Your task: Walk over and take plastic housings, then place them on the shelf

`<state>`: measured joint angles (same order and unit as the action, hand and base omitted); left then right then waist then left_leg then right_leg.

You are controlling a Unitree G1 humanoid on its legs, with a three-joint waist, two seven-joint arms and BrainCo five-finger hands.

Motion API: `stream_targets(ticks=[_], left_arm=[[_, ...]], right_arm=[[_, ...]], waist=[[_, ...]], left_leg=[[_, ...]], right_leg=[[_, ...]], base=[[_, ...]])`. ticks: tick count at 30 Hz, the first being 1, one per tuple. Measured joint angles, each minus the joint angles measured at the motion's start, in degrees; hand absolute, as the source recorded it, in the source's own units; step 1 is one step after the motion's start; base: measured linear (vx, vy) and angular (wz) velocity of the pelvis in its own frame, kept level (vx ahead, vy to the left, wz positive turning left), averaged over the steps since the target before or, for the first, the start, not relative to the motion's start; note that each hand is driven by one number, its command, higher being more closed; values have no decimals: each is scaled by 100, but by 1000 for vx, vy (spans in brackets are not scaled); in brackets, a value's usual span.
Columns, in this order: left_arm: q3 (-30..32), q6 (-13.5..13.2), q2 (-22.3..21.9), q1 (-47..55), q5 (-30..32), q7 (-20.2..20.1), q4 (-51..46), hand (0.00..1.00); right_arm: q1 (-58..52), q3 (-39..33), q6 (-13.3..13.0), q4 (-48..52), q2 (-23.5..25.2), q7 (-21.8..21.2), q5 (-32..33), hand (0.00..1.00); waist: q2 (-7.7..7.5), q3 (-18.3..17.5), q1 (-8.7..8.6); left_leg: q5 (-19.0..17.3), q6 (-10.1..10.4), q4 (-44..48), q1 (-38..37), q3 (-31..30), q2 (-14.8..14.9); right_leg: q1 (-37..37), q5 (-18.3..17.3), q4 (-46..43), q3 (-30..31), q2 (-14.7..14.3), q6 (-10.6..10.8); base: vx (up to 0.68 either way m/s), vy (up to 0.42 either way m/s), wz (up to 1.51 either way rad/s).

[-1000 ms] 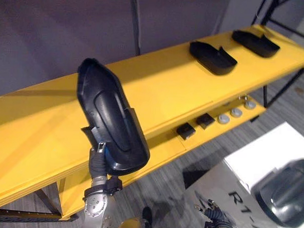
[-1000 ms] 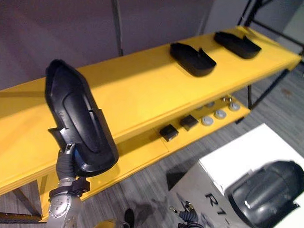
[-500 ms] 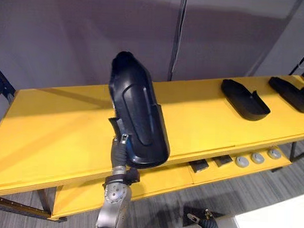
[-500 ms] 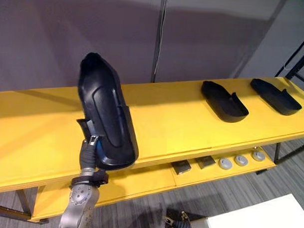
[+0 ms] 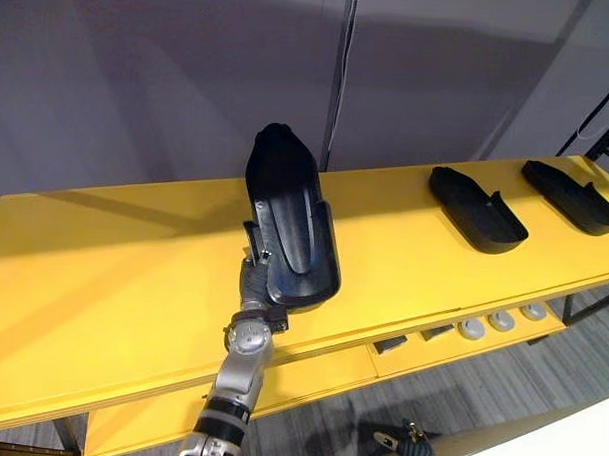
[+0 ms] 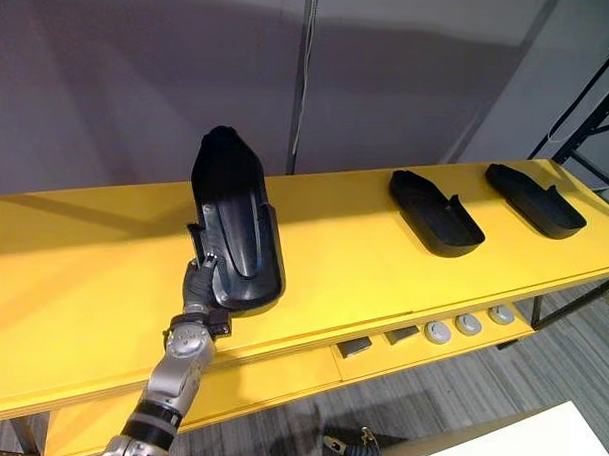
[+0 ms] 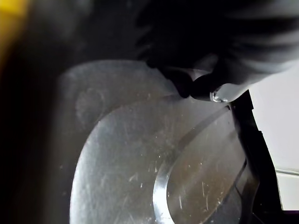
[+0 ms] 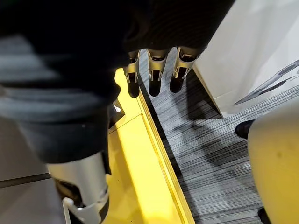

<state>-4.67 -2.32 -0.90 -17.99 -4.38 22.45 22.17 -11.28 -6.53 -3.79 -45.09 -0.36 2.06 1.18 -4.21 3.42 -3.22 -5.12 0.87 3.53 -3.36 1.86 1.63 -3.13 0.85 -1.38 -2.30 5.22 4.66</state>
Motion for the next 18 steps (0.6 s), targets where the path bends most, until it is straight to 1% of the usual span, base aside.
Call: stream_targets(ticks=[1,3,4,6,7,9,10,12,16,17,18], left_arm=[[45,12,17,-44,-1,17,71,100],[111,85,100,-214,-19,83,337,100],[113,94,115,-260,-48,92,400,100],[150,118,122,-416,-119,100,612,100],[159,134,128,-465,-122,100,678,100],[218,169,126,-691,-124,99,945,100],[217,182,126,-744,-126,98,1024,100],[217,233,111,-883,-271,92,1203,100],[267,237,107,-976,-496,93,1278,100],[268,239,106,-1019,-570,93,1294,0],[275,237,100,-1086,-636,94,1344,0]], right_arm=[[17,2,0,-15,1,-1,0,0],[32,64,0,-72,-8,-4,-4,0],[33,99,0,-88,-13,-5,-5,0],[28,115,0,-107,-17,-44,-71,0],[28,118,-1,-109,-25,-45,-79,0],[60,209,-2,-101,-106,-50,-101,0],[59,234,-2,-101,-137,-54,-106,0],[45,245,-2,-97,-210,-55,-107,0],[15,255,-2,-97,-231,-80,-107,0],[12,255,-1,-98,-231,-85,-108,0],[10,253,0,-101,-231,-86,-108,0]], waist=[[-1,1,-25],[-7,4,-132],[-9,5,-140],[-21,12,-175],[-29,18,-187],[-35,36,-271],[-40,40,-279],[-66,56,-328],[-64,55,-426],[-64,58,-438],[-59,61,-455]], left_leg=[[22,-9,-8,4,0,-13],[148,-37,-133,3,-25,-82],[182,-55,-165,9,-26,-94],[368,-58,-378,2,-13,-156],[421,-50,-444,-8,-9,-174],[647,-7,-760,-66,-8,-155],[701,18,-848,-105,-3,-144],[740,26,-875,-101,33,-122],[738,24,-878,-75,153,-87],[739,24,-878,-69,164,-86],[740,27,-878,-70,170,-90]], right_leg=[[7,13,5,1,8,-3],[41,33,30,0,63,1],[63,33,34,2,77,1],[134,33,80,6,129,1],[144,31,107,6,143,2],[241,53,107,2,120,0],[268,57,110,7,105,-20],[306,39,133,20,81,-12],[251,46,303,66,40,-23],[251,52,329,86,31,-30],[234,72,367,122,16,-59]], base=[[-99,37,1],[-115,17,3],[-134,4,-2],[-163,-13,-4],[-198,-32,-3],[-174,-35,-3],[-183,-29,-4],[-171,-24,-8],[-45,-3,-15],[6,0,-12],[16,1,-4]])
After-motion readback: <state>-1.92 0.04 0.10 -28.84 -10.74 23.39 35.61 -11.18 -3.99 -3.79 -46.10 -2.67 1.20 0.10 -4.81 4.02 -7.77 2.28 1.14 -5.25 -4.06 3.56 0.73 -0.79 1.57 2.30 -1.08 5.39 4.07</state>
